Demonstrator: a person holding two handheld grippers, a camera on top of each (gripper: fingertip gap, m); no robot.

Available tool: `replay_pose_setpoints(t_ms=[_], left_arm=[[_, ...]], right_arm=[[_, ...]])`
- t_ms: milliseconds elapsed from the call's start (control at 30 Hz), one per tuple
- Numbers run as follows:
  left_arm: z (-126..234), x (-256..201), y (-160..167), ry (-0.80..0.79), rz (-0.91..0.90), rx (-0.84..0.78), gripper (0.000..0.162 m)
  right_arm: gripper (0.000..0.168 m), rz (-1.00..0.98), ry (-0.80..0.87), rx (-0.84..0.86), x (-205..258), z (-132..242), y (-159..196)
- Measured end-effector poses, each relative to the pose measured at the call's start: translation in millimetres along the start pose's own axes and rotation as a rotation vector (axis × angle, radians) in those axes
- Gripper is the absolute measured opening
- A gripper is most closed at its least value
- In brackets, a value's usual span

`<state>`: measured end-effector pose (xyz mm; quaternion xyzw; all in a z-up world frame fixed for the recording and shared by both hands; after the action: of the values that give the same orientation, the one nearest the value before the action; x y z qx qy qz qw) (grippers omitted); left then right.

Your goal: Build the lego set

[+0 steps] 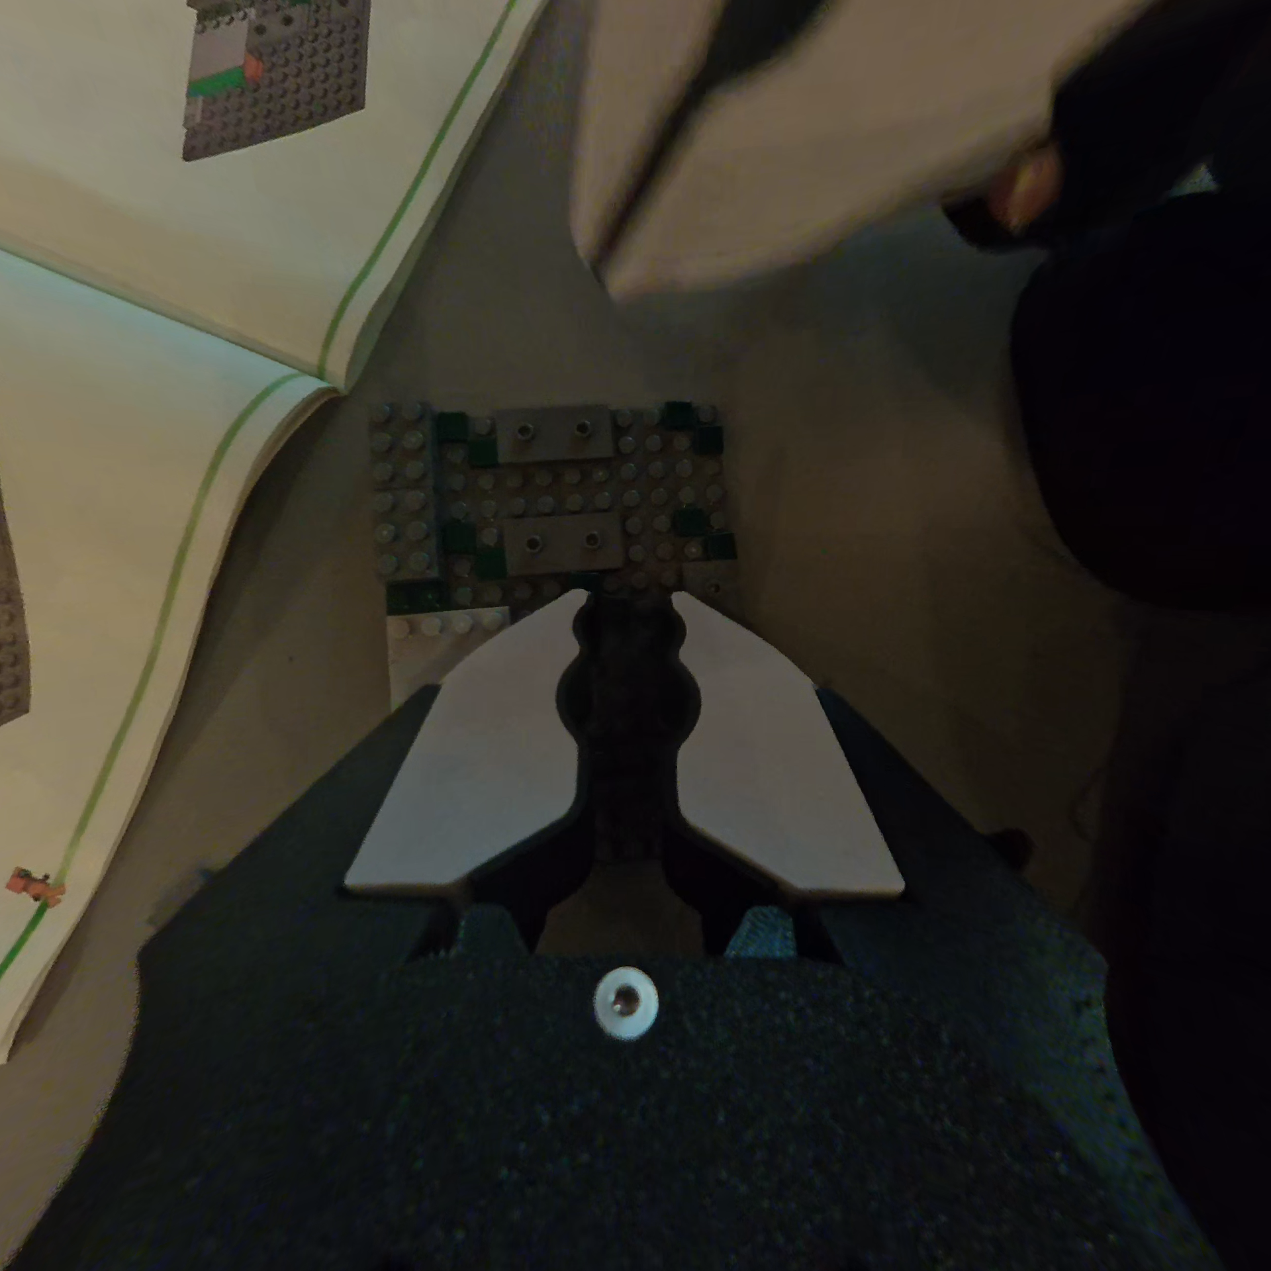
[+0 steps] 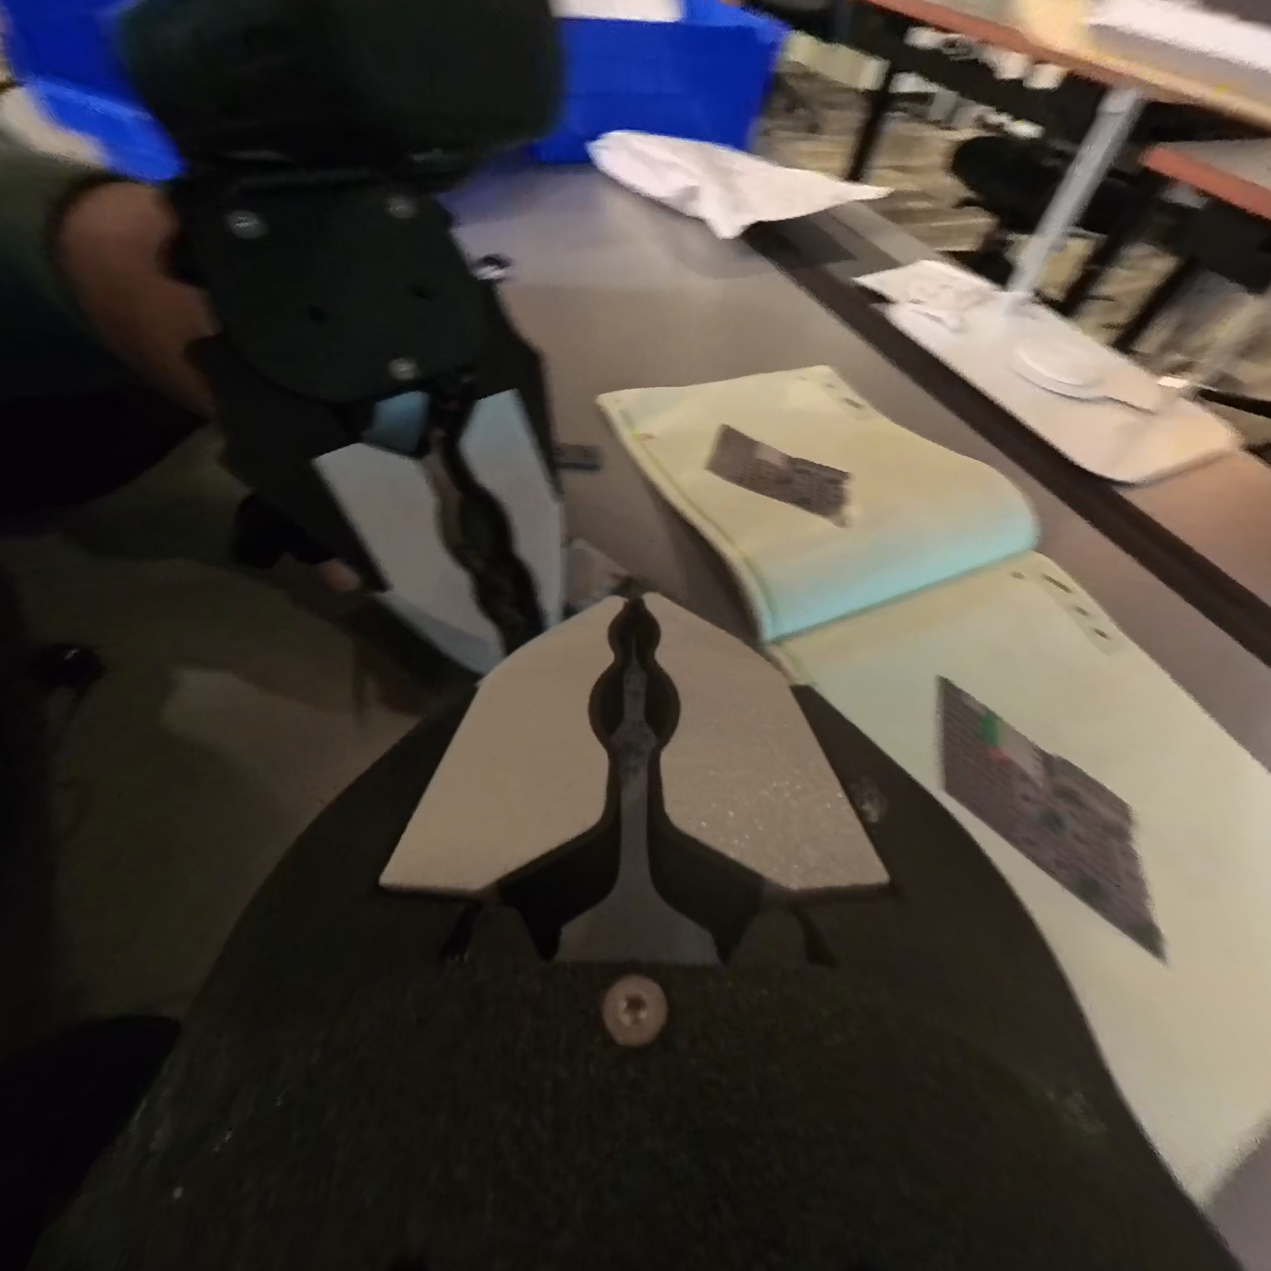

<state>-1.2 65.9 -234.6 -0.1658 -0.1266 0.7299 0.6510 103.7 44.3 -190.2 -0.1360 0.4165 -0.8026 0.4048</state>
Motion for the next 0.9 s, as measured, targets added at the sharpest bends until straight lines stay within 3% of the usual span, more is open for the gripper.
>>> replay_pose_setpoints(t_ms=[400, 900], left_arm=[[3, -1, 1, 0.016, 0.015, -0.021, 0.026], [10, 2, 13, 0.021, 0.014, -0.06, 0.022]], right_arm=[[0.0, 0.102, -0.1, 0.153, 25, -35, 11], [0.0, 0.136, -0.09, 0.248, 32, -54, 15]])
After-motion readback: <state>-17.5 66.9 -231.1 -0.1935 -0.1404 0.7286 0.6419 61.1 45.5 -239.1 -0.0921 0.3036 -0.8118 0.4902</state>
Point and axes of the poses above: each gripper's, where its closed fingertips meet, z back along the fingers, y out of its underside, x = y × z across the jaws, the point moved 6 cm from there along z, back along the fingers, and after that the axes turned 15 degrees about x, right-handed, at the moved point
